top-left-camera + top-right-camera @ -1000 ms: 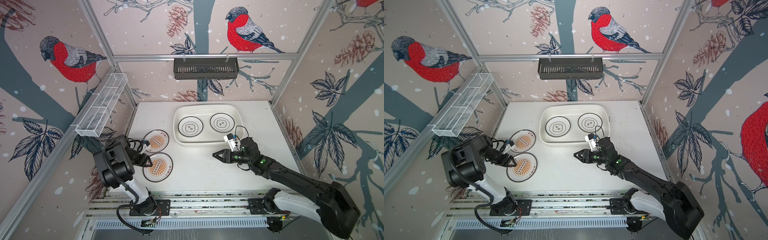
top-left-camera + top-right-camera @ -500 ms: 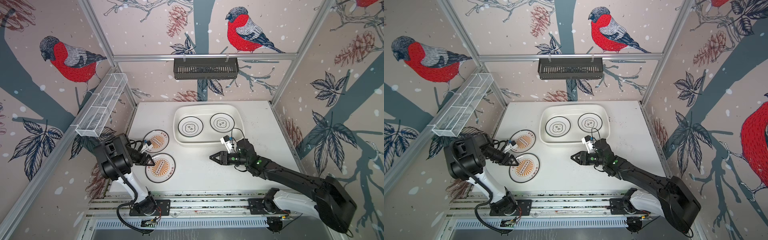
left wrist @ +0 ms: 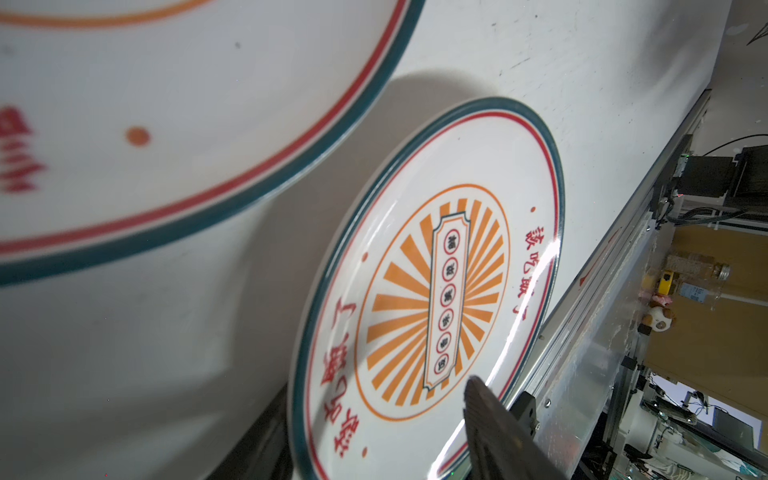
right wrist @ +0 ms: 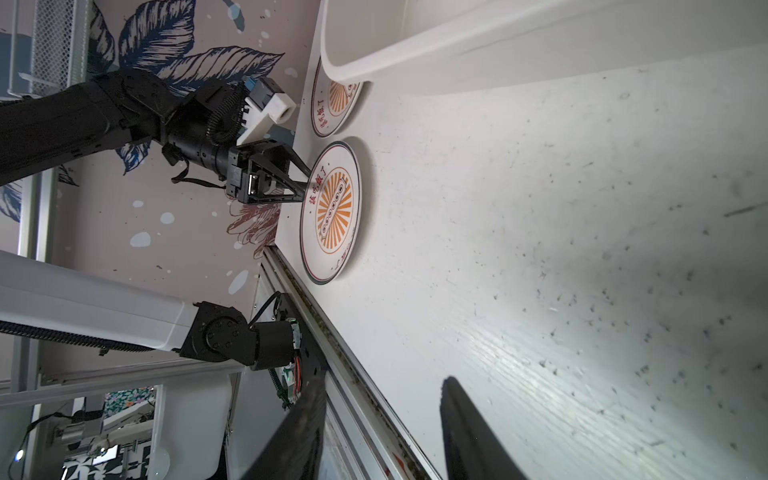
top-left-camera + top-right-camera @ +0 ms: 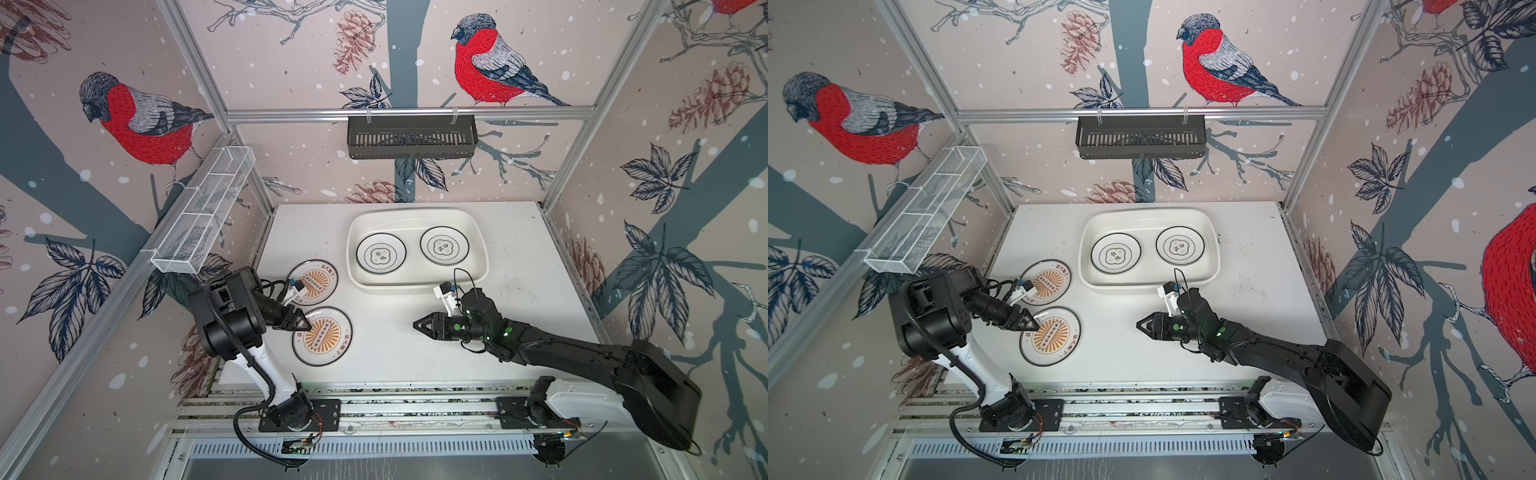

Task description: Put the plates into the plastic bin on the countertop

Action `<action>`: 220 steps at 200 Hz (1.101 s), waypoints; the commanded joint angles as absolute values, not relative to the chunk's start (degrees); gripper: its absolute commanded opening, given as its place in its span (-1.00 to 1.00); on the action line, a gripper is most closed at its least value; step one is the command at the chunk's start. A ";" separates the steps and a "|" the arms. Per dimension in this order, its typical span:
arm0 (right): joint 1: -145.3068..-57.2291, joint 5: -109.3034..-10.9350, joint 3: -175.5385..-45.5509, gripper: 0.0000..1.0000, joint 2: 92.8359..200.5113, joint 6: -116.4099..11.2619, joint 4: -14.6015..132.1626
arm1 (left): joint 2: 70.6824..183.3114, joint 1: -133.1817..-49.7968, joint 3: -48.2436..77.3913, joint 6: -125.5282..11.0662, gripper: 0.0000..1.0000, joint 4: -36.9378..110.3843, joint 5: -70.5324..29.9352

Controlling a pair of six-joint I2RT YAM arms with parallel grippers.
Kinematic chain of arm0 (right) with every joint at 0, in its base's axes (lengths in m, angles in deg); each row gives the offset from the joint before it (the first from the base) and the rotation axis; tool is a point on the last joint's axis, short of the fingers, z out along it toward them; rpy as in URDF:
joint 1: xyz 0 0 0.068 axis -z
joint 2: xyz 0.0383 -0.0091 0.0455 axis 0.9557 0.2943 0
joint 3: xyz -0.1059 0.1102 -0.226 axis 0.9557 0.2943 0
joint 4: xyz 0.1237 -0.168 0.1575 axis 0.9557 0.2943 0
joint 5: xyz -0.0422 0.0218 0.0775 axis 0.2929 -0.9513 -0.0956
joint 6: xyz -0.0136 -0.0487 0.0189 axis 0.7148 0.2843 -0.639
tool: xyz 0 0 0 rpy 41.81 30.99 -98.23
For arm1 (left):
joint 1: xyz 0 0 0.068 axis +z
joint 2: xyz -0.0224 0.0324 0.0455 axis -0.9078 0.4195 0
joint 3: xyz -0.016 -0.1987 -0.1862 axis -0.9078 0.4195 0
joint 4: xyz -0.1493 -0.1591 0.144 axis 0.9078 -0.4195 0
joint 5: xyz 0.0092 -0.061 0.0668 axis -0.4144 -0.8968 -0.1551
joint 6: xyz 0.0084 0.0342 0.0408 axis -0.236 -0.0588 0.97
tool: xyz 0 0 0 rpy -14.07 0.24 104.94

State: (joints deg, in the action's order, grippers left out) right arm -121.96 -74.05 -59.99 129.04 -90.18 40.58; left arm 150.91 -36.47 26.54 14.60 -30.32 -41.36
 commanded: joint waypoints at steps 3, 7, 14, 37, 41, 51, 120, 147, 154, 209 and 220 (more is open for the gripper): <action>-123.21 -70.32 -59.83 -0.06 130.40 -92.64 35.92 | 150.21 -37.22 27.87 14.02 0.27 -25.62 -41.68; -123.41 -70.22 -59.83 -0.07 130.41 -92.87 35.52 | 150.08 -37.29 28.07 13.82 0.27 -25.37 -41.68; -123.85 -69.88 -59.75 -0.07 131.96 -93.34 34.56 | 149.89 -37.64 28.42 13.78 0.27 -25.18 -41.66; -125.08 -69.33 -59.91 -0.07 134.90 -94.90 31.78 | 150.04 -38.22 28.92 13.70 0.27 -24.98 -41.80; -125.32 -69.13 -59.93 -0.07 135.51 -95.21 31.25 | 150.07 -38.28 28.92 13.76 0.27 -24.98 -41.81; -125.86 -68.88 -59.92 -0.07 136.99 -96.10 29.79 | 150.23 -38.32 29.01 13.87 0.26 -24.99 -41.89; -129.82 -68.54 -64.19 -0.12 148.70 -99.31 23.15 | 149.38 -40.09 29.09 14.24 0.24 -24.97 -41.00; -130.32 -69.19 -65.45 -0.13 152.10 -100.62 20.01 | 149.12 -40.57 29.09 14.22 0.24 -25.24 -40.81; -130.58 -69.56 -66.23 -0.14 153.14 -100.79 19.76 | 149.02 -40.80 29.09 14.30 0.24 -25.24 -40.86; -132.33 -71.57 -72.23 -0.19 161.56 -102.33 18.52 | 148.50 -41.18 30.47 15.05 0.23 -25.33 -40.81; -132.50 -72.22 -73.46 -0.20 163.24 -102.80 18.30 | 148.30 -41.12 30.58 14.86 0.23 -25.11 -40.72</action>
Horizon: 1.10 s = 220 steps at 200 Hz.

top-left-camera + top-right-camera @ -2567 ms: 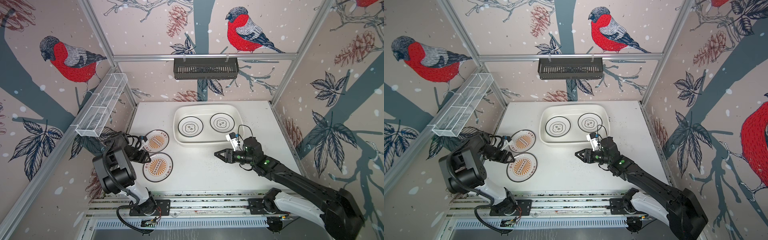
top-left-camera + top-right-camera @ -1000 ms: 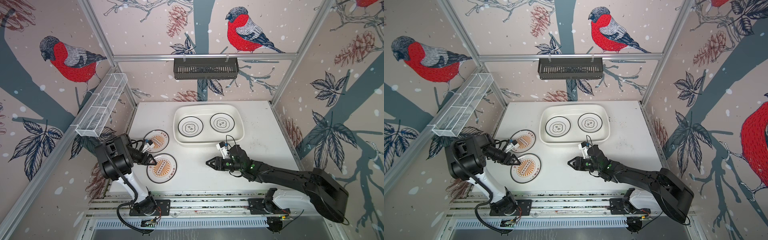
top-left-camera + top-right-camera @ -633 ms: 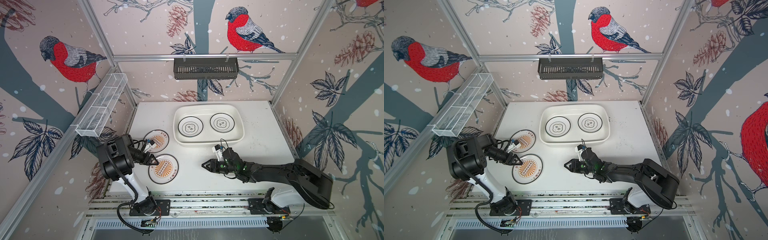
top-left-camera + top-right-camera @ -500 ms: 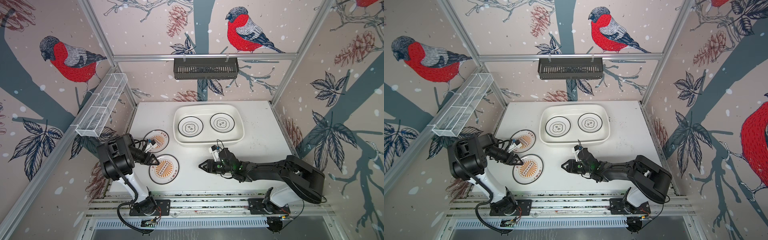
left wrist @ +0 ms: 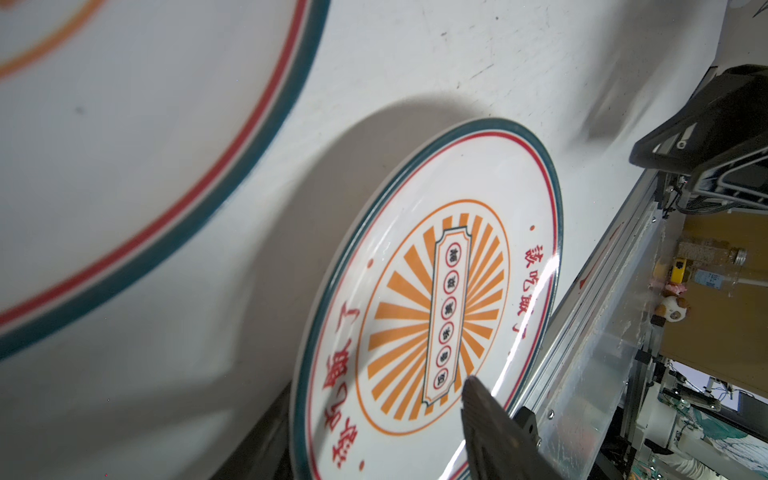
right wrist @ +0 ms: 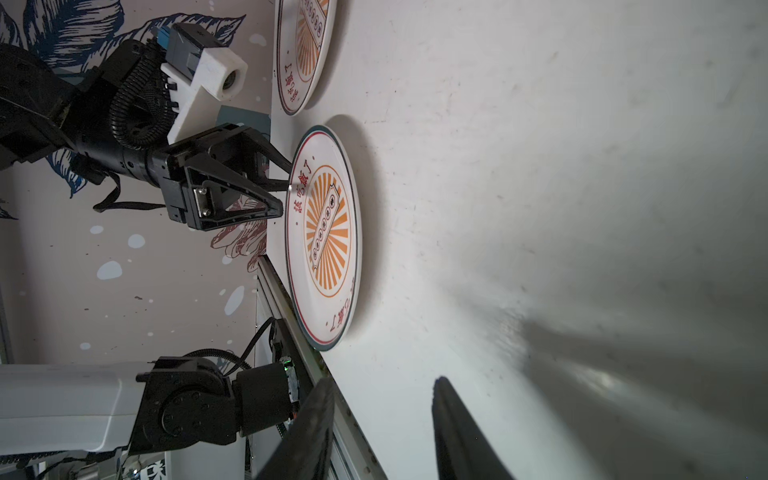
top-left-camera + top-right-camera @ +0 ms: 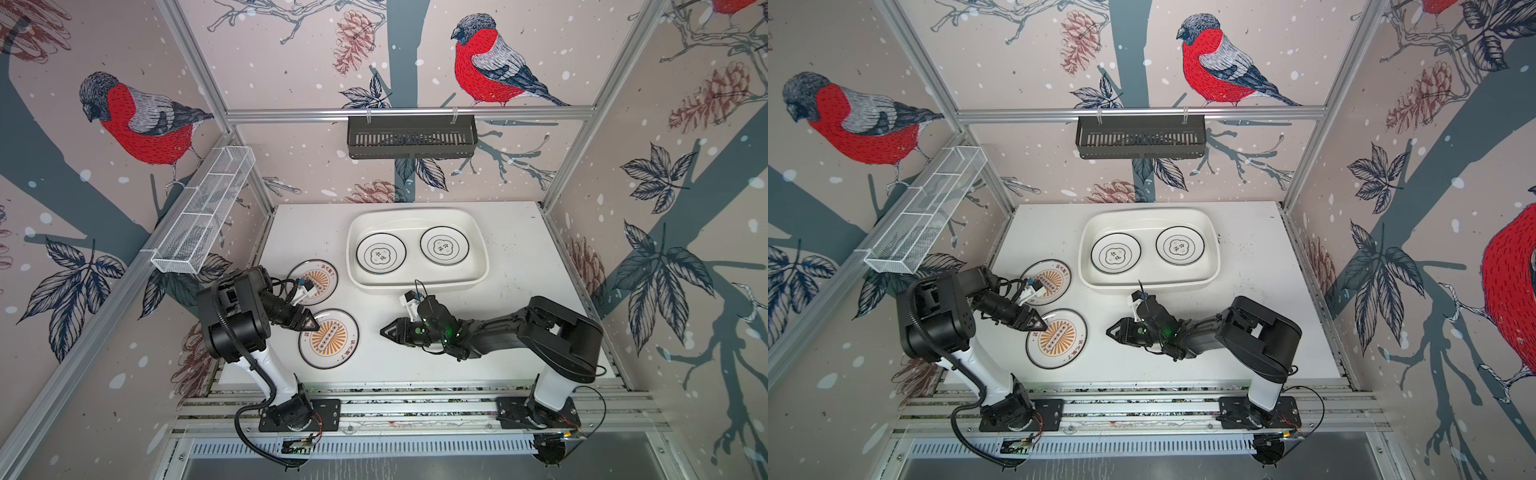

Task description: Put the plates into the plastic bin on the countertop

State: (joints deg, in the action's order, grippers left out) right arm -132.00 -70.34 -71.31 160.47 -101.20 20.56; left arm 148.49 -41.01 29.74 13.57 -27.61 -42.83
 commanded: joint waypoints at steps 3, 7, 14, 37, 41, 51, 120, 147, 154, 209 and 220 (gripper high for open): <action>-132.54 -72.40 -73.72 -0.21 163.67 -102.90 18.25 | 148.18 -41.18 30.55 14.72 0.23 -25.03 -40.66; -132.63 -72.52 -74.07 -0.21 163.96 -103.10 18.21 | 148.05 -41.12 30.52 14.52 0.23 -24.91 -40.64; -132.71 -72.57 -74.39 -0.22 164.70 -103.50 17.80 | 147.60 -41.14 30.56 14.16 0.23 -24.73 -40.63; -133.01 -73.13 -75.80 -0.22 166.68 -104.79 16.88 | 146.03 -41.27 30.70 14.26 0.23 -24.89 -41.47; -133.14 -73.26 -76.28 -0.22 167.09 -104.79 17.12 | 145.83 -41.32 30.73 14.22 0.23 -24.89 -41.64; -133.51 -73.60 -77.33 -0.23 168.02 -104.92 17.59 | 145.45 -41.51 30.80 14.29 0.23 -25.06 -42.02; -134.34 -75.62 -84.41 -0.27 174.57 -106.21 21.23 | 143.83 -42.17 31.35 15.24 0.23 -26.11 -44.06; -134.50 -76.08 -86.87 -0.29 176.12 -106.15 22.21 | 143.85 -42.18 31.60 16.26 0.23 -26.56 -44.39; -134.61 -76.17 -87.43 -0.30 176.53 -106.11 22.54 | 143.97 -42.17 31.56 16.45 0.23 -26.63 -44.44; -134.95 -76.35 -89.14 -0.36 178.18 -106.59 22.88 | 144.09 -42.21 30.96 18.49 0.23 -29.18 -45.78; -134.95 -76.36 -89.44 -0.37 178.48 -106.59 23.00 | 143.95 -42.21 30.91 19.02 0.23 -29.65 -45.91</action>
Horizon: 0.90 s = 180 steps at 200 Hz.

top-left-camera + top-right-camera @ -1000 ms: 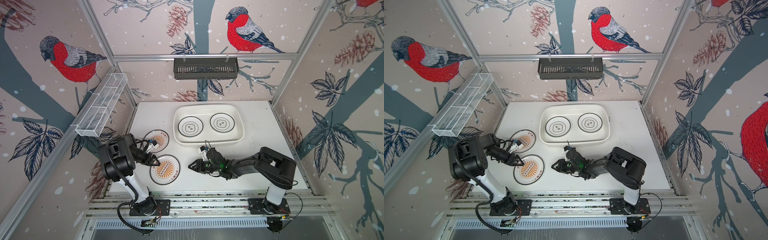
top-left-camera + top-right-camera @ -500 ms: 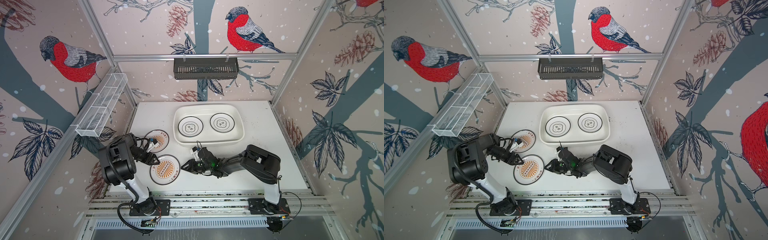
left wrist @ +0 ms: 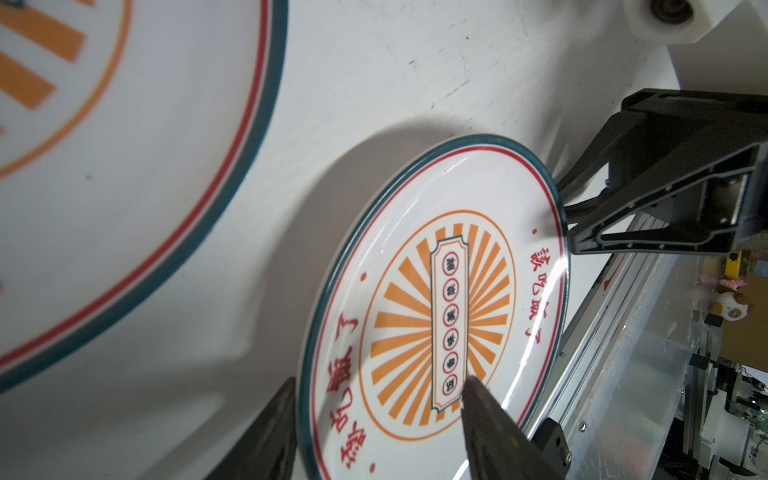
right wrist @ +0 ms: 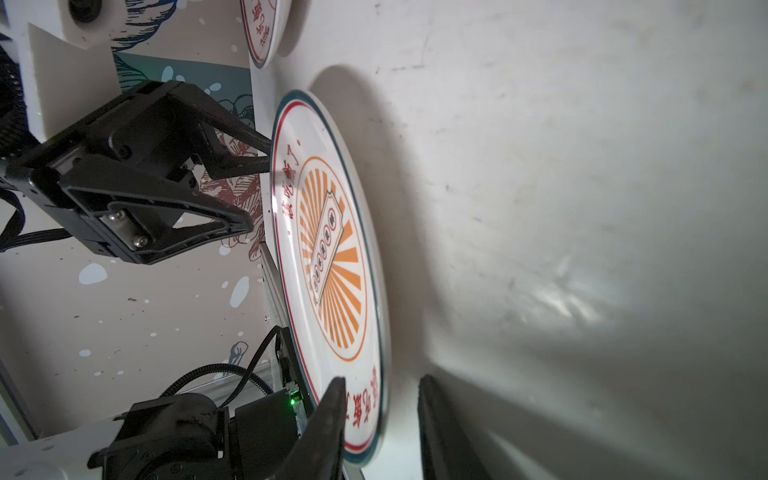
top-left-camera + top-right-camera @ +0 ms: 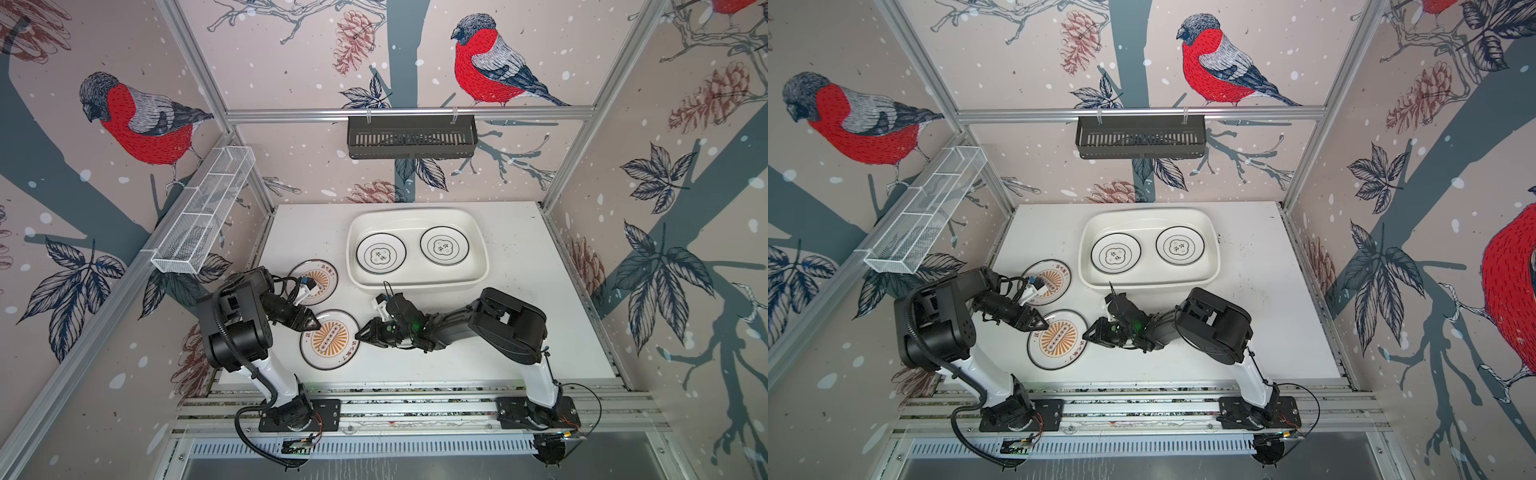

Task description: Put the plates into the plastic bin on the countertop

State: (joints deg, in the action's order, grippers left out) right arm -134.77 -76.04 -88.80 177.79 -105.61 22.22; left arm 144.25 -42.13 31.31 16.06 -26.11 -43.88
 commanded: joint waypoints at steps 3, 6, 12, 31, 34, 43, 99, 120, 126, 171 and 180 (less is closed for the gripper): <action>-134.96 -76.38 -89.53 -0.38 178.52 -106.59 22.99 | 143.93 -42.23 30.88 19.17 0.23 -29.77 -46.05; -134.97 -76.39 -89.57 -0.38 178.63 -106.59 23.07 | 143.90 -42.19 30.90 19.29 0.23 -29.93 -46.07; -134.94 -76.30 -89.75 -0.39 178.75 -106.52 23.16 | 143.85 -42.17 30.93 19.40 0.23 -30.04 -46.06; -135.02 -76.16 -89.65 -0.41 178.75 -106.55 23.11 | 143.67 -42.18 30.92 19.64 0.23 -30.45 -46.12; -134.95 -76.16 -89.60 -0.42 178.71 -106.53 23.15 | 143.59 -42.19 30.86 19.71 0.23 -30.58 -46.16; -135.05 -76.08 -89.55 -0.49 178.76 -106.59 23.10 | 143.22 -42.22 30.98 19.89 0.23 -30.71 -46.19; -134.80 -75.19 -86.53 -0.76 177.53 -108.05 19.94 | 143.20 -42.36 29.73 19.78 0.24 -31.41 -47.52; -134.75 -75.13 -85.35 -0.85 177.00 -108.39 17.93 | 142.90 -42.35 29.71 19.67 0.26 -32.39 -48.45; -134.65 -75.12 -85.10 -0.86 176.87 -108.44 17.41 | 142.78 -42.35 28.10 19.58 0.26 -32.55 -48.55; -134.72 -75.12 -82.69 -0.96 175.64 -109.23 12.51 | 142.08 -42.56 26.31 18.71 0.27 -33.64 -49.16; -134.74 -75.11 -82.16 -0.97 175.15 -109.10 11.75 | 141.72 -42.77 26.04 18.54 0.28 -33.81 -49.51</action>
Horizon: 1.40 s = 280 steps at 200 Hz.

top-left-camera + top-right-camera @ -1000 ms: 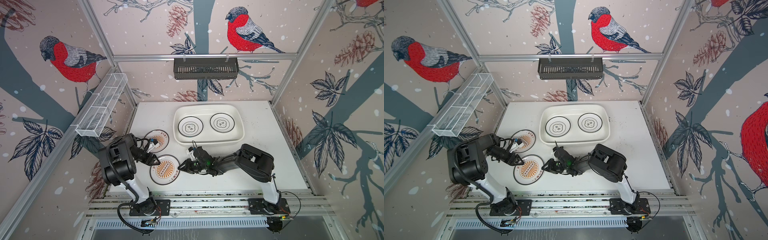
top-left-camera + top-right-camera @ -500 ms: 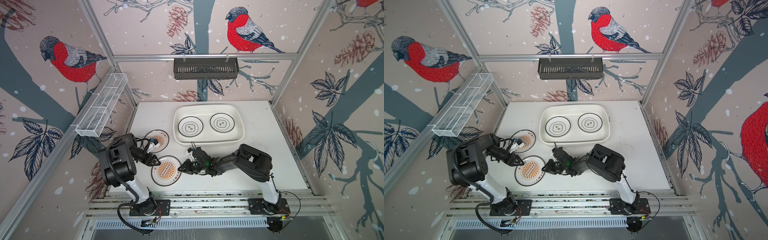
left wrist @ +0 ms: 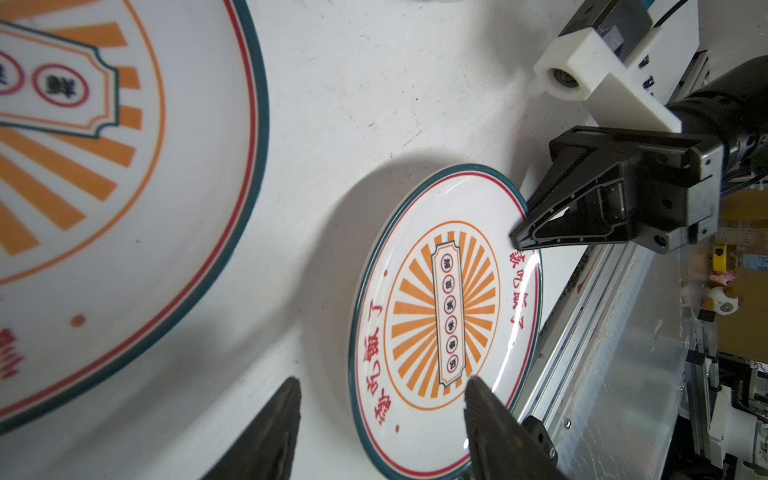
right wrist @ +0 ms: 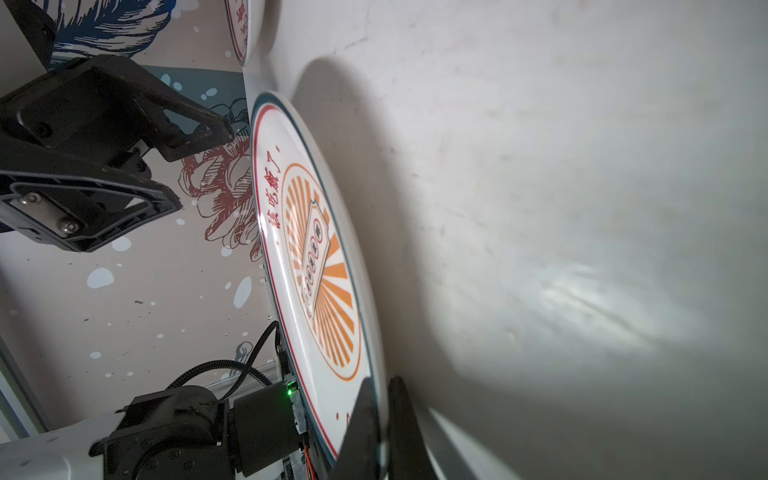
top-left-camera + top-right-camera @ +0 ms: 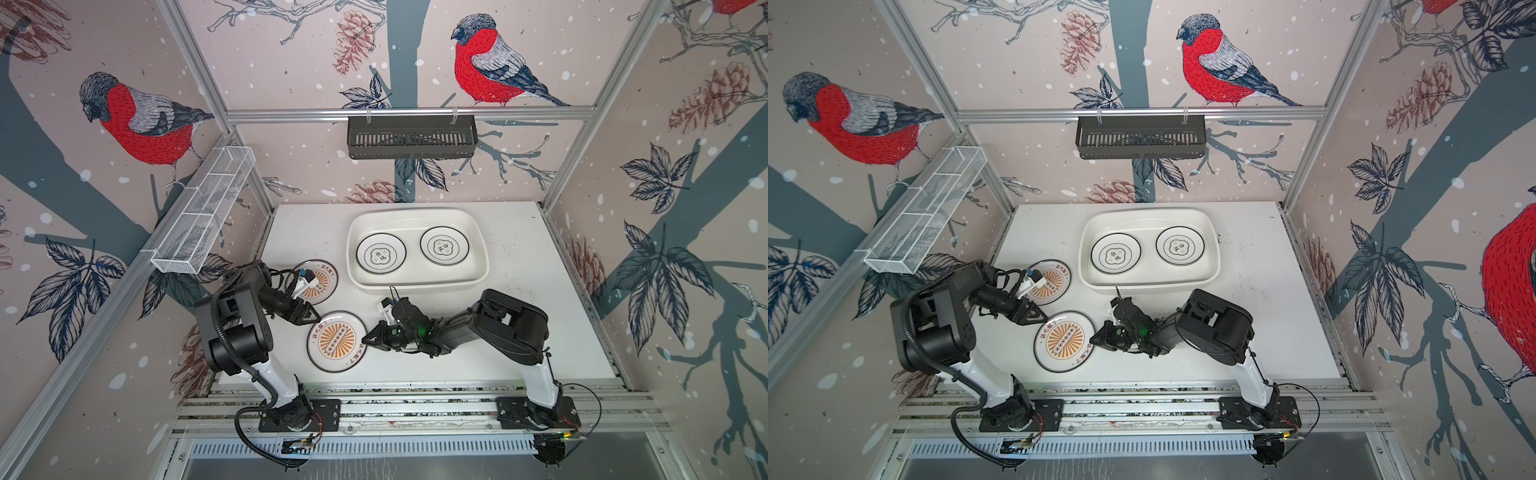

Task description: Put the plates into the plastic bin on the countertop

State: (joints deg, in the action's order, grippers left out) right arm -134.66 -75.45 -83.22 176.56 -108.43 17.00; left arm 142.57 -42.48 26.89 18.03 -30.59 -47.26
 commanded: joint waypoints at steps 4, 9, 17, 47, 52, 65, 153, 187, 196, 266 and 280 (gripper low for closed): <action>-134.75 -75.07 -81.96 -0.96 174.87 -108.94 11.65 | 141.49 -42.85 25.91 18.45 0.28 -33.86 -49.55; -134.71 -74.99 -81.77 -0.96 174.55 -108.68 11.68 | 141.38 -42.92 25.78 18.36 0.29 -33.98 -49.67; -134.79 -74.90 -81.60 -0.97 173.95 -108.17 12.01 | 141.22 -43.24 25.46 18.42 0.29 -34.13 -49.91; -134.98 -74.28 -79.88 -0.98 171.99 -107.67 11.61 | 141.10 -43.67 23.54 17.31 0.29 -34.89 -51.91; -135.00 -74.18 -79.44 -0.98 171.67 -107.73 11.25 | 141.02 -43.73 23.14 17.21 0.30 -35.19 -52.25; -135.16 -73.83 -78.40 -0.98 170.67 -107.90 10.70 | 140.69 -44.25 22.46 16.72 0.29 -35.68 -52.84; -135.56 -71.87 -72.23 -0.98 162.14 -105.71 13.37 | 134.68 -54.32 18.69 9.89 0.34 -37.48 -54.03; -135.43 -71.24 -72.86 -0.98 157.95 -101.43 21.04 | 133.37 -59.19 10.78 5.63 0.37 -38.21 -52.94; -135.16 -71.16 -72.63 -0.99 156.75 -100.98 21.82 | 133.40 -60.45 8.08 3.65 0.38 -37.71 -52.31; -130.06 -72.74 -73.73 -0.99 148.05 -95.47 32.65 | 139.23 -68.03 -12.47 -8.85 0.43 -36.58 -54.32; -128.26 -73.21 -74.62 -0.99 146.60 -94.32 35.29 | 140.95 -69.74 -16.01 -10.91 0.44 -35.72 -54.01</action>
State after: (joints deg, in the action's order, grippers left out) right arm -130.36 -71.96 -73.15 148.80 -97.83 31.36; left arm 138.87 -67.51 -11.16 -5.75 -35.48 -52.64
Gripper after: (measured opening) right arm 0.077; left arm 0.719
